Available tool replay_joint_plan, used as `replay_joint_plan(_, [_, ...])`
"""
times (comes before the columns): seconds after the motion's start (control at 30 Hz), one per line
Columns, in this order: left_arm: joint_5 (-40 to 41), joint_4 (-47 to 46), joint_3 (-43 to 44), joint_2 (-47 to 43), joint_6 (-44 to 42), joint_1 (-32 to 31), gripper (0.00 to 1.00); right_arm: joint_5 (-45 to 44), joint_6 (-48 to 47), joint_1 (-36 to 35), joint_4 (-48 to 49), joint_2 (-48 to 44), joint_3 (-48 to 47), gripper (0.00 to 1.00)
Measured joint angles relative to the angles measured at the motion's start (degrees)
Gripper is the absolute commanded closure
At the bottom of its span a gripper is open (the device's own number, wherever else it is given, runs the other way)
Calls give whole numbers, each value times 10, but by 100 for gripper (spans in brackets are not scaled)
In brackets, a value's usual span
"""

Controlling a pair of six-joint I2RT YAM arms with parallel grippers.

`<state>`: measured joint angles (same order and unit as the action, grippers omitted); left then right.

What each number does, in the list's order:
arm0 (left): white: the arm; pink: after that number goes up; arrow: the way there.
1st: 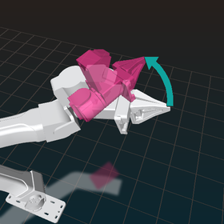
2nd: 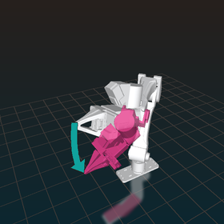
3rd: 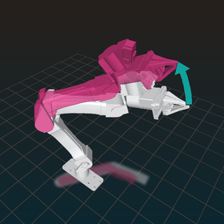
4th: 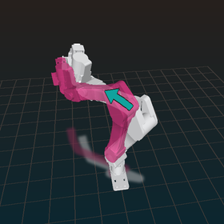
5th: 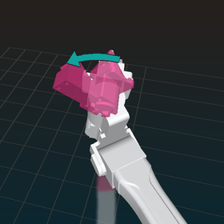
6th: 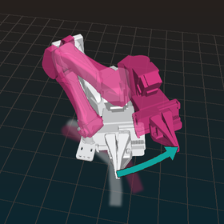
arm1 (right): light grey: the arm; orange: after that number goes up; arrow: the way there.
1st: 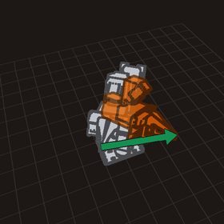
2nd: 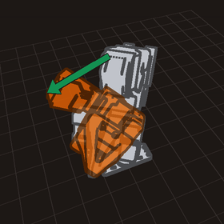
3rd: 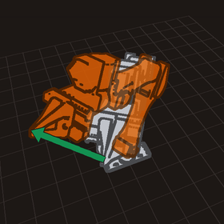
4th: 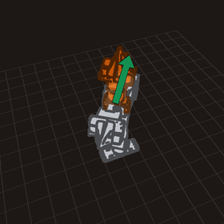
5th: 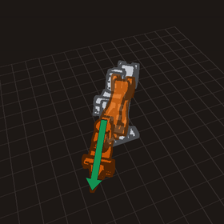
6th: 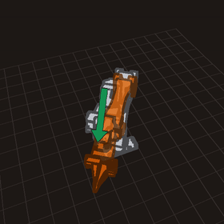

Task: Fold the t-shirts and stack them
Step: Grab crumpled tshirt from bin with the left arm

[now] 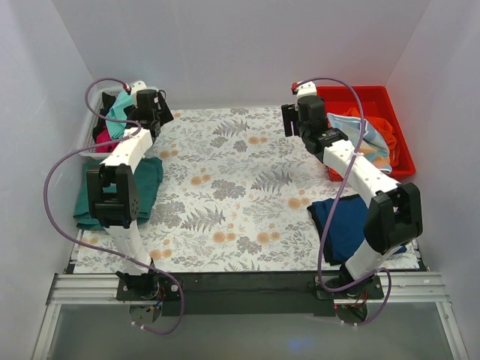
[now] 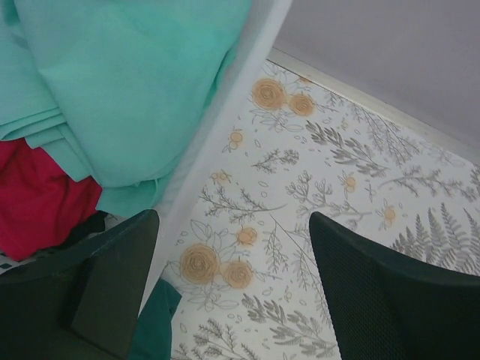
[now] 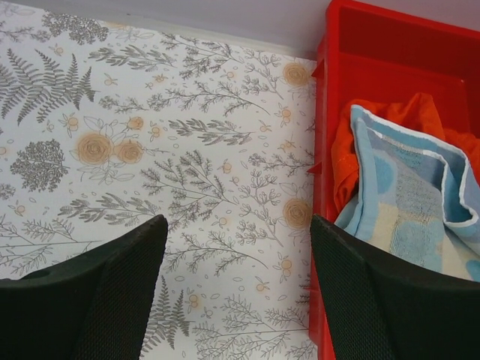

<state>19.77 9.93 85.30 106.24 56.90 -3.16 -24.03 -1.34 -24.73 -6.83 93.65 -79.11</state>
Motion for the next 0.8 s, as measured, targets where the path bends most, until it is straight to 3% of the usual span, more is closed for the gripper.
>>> replay_joint_plan(0.37, [5, 88, 183, 148, 74, 109, 29, 9, 4, 0, -46, 47, -9, 24])
replay_joint_plan(0.67, [-65, 123, 283, 234, 103, 160, 38, 10, 16, 0, -77, 87, -47, 24])
replay_joint_plan(0.77, [-92, 134, 290, 263, 110, 165, 59, 13, 25, 0, -84, 94, -62, 25])
replay_joint_plan(0.8, [-101, 137, 295, 271, 112, 167, 75, 15, 27, 0, -85, 98, -67, 26])
